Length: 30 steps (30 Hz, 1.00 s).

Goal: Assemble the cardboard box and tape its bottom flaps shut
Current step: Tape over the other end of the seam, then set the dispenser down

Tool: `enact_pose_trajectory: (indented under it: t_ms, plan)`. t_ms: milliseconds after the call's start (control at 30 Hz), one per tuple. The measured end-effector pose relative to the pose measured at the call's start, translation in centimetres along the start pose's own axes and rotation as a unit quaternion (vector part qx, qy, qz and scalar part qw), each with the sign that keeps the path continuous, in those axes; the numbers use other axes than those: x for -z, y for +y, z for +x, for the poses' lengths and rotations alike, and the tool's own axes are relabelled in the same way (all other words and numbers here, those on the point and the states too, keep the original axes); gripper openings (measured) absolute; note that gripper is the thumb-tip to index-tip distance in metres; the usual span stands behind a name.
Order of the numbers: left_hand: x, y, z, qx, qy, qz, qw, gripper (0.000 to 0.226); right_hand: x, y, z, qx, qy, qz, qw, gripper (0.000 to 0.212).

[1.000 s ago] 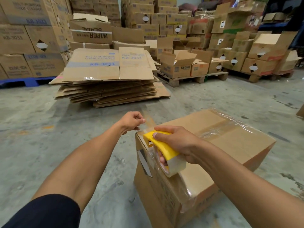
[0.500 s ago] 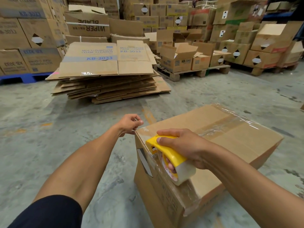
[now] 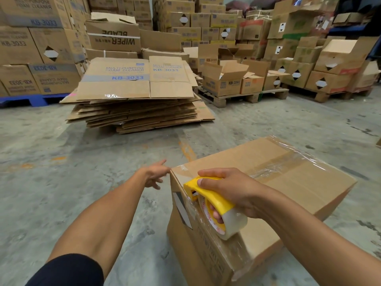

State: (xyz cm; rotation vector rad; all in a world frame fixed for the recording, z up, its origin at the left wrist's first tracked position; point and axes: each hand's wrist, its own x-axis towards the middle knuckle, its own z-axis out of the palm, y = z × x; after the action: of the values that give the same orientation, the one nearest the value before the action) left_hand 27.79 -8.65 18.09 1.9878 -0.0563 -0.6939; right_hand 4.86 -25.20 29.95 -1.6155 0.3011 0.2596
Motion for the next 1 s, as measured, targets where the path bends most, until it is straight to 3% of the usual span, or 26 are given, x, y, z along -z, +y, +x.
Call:
enact_pose_trajectory:
  t_ms: [67,100,167,267,400,500,600,733,900,1000]
  plan:
    - [-0.4,-0.9,-0.3,-0.123,0.126,-0.116,0.977,0.058,0.1,0.0,-0.1,-0.005,0.003,0.003,1.000,0.042]
    - [-0.7,-1.0,-0.7,-0.175,0.152,-0.164,0.959,0.049,0.1,0.0,-0.1,-0.008,0.003,0.003,1.000,0.041]
    - [-1.5,-0.9,-1.9,-0.222,0.101,-0.185,0.952,0.044,0.1,0.1,0.0,-0.007,0.006,0.003,1.000,0.041]
    - [-2.5,-0.9,-3.1,-0.193,-0.001,-0.130,0.973,0.062,-0.2,0.2,0.4,-0.001,0.012,0.001,1.000,0.042]
    - [-2.9,-1.5,-3.3,-0.175,-0.005,-0.119,0.977,0.073,-0.3,0.2,0.3,0.000,0.011,-0.001,1.000,0.043]
    - [-3.3,-1.1,-4.8,-0.306,0.064,-0.032,0.949,0.068,-0.3,0.2,0.1,-0.003,0.007,0.005,1.000,0.039]
    - [-4.5,0.1,-6.4,-0.407,0.003,0.082,0.910,0.058,-0.3,0.1,0.0,0.006,-0.007,-0.001,1.000,0.020]
    - [-4.9,0.5,-6.9,-0.440,-0.003,0.243,0.864,0.051,-0.6,-0.4,-0.4,0.000,-0.020,-0.020,1.000,0.023]
    - [-4.2,0.5,-6.4,-0.421,-0.019,0.381,0.823,0.049,0.2,1.2,-3.5,-0.002,-0.025,-0.017,1.000,0.031]
    - [-4.0,0.4,-5.8,-0.403,-0.020,0.400,0.823,0.052,2.3,3.8,-8.0,0.002,-0.030,-0.024,0.999,0.040]
